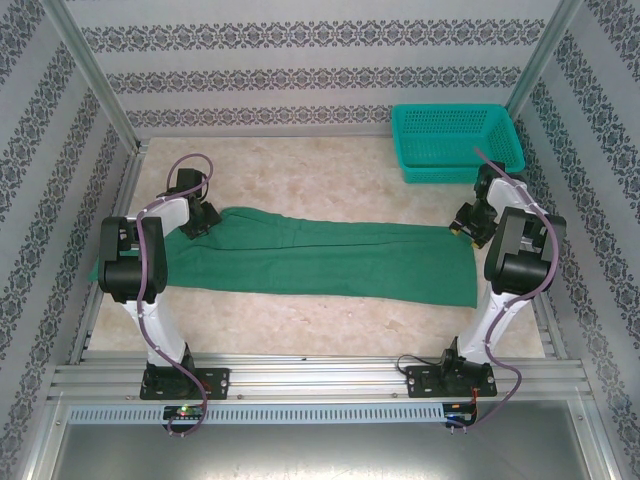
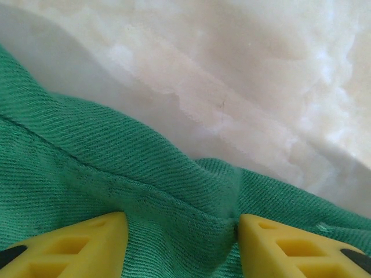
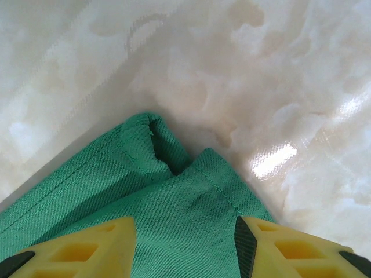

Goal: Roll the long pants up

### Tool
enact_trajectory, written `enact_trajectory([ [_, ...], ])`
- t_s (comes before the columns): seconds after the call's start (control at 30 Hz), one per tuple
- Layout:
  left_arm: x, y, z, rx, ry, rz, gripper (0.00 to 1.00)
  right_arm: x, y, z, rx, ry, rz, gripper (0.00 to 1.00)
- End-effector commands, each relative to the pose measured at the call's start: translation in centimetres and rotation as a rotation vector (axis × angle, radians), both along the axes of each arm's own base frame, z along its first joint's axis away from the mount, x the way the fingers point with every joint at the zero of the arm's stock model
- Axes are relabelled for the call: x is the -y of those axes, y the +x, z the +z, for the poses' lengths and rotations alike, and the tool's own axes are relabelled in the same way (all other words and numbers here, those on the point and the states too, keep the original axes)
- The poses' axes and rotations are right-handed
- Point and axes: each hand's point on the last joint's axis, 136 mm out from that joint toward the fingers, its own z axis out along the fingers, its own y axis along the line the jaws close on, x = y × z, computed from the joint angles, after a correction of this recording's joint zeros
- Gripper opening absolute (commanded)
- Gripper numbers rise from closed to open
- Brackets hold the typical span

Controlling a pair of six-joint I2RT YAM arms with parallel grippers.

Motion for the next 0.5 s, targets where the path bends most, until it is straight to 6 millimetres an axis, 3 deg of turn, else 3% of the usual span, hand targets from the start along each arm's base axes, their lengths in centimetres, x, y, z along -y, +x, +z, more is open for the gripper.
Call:
enact_trajectory([
  [0.0, 0.8, -0.7, -1.0, -0.026, -0.028, -0.019, 0.53, -0.3, -0.4, -0.6, -0.029, 0.011, 0.016, 0.51],
  [0.37, 0.8, -0.5, -1.1, -0.03, -0.028, -0.023, 0.52, -0.3, -0.3, -2.8, -0.067, 0.023, 0.014, 0.41],
  [0.4, 0.8, -0.5, -1.2, -0.031, -0.028, -0.025, 0.51, -0.3, -0.3, -2.9, -0.066, 0.021, 0.012, 0.29],
  [0.43, 0.8, -0.6, -1.2, -0.032, -0.028, -0.024, 0.5, -0.2, -0.3, -2.8, -0.069, 0.019, 0.01, 0.09],
  [0.47, 0.8, -0.6, -1.1, -0.03, -0.027, -0.022, 0.5, -0.1, -0.3, -2.6, -0.064, 0.013, 0.005, 0.0],
])
